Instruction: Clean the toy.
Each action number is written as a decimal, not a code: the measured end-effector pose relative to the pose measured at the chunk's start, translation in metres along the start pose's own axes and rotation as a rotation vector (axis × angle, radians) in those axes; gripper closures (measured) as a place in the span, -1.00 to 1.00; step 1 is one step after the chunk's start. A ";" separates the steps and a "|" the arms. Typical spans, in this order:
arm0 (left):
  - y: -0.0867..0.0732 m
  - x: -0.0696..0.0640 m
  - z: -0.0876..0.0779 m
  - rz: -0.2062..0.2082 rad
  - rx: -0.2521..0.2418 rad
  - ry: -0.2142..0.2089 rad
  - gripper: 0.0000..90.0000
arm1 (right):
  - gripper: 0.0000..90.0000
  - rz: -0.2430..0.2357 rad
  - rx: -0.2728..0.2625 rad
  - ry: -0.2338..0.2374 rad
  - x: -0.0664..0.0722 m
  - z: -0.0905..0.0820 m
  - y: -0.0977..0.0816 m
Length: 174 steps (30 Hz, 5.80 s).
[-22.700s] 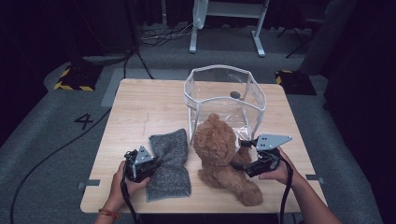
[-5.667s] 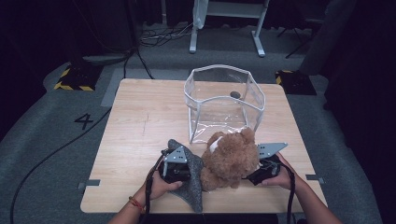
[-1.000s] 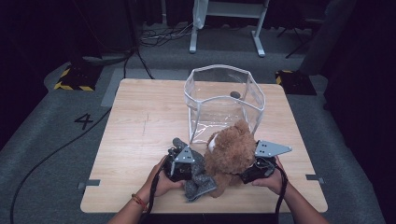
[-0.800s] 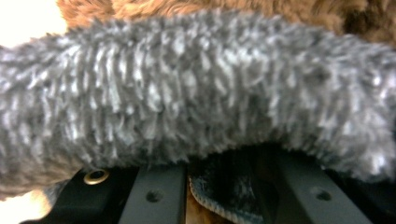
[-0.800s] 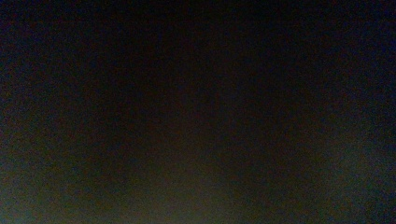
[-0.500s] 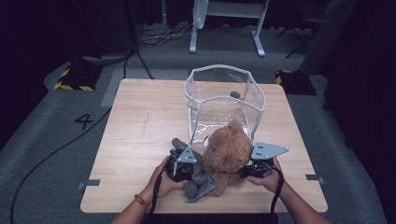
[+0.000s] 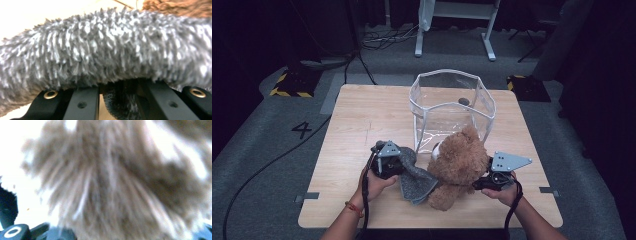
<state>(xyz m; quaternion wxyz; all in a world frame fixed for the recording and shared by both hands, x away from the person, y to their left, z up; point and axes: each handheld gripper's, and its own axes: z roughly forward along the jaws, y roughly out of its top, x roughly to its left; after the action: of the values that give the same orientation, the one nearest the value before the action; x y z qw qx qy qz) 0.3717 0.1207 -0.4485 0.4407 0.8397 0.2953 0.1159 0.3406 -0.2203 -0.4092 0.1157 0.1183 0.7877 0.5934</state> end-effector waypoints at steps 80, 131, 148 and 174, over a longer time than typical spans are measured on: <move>-0.022 -0.014 0.010 0.052 0.162 0.066 0.75 | 0.07 0.021 -0.114 -0.145 -0.021 -0.018 0.020; 0.026 0.001 0.024 0.149 0.036 -0.017 0.70 | 0.06 -0.019 -0.072 0.182 -0.013 0.016 0.017; 0.009 -0.035 -0.045 0.196 -0.129 -0.112 0.69 | 0.06 0.010 -0.080 -0.092 -0.026 -0.002 0.017; 0.044 -0.177 0.061 0.401 -0.002 0.098 0.76 | 0.03 0.003 -0.030 -0.194 -0.019 0.007 0.017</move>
<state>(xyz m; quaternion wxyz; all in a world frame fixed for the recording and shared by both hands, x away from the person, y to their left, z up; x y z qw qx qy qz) 0.2758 -0.0455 -0.4372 0.3946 0.8747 0.1431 0.2424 0.3618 -0.2161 -0.3938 0.1923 0.1747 0.7637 0.5910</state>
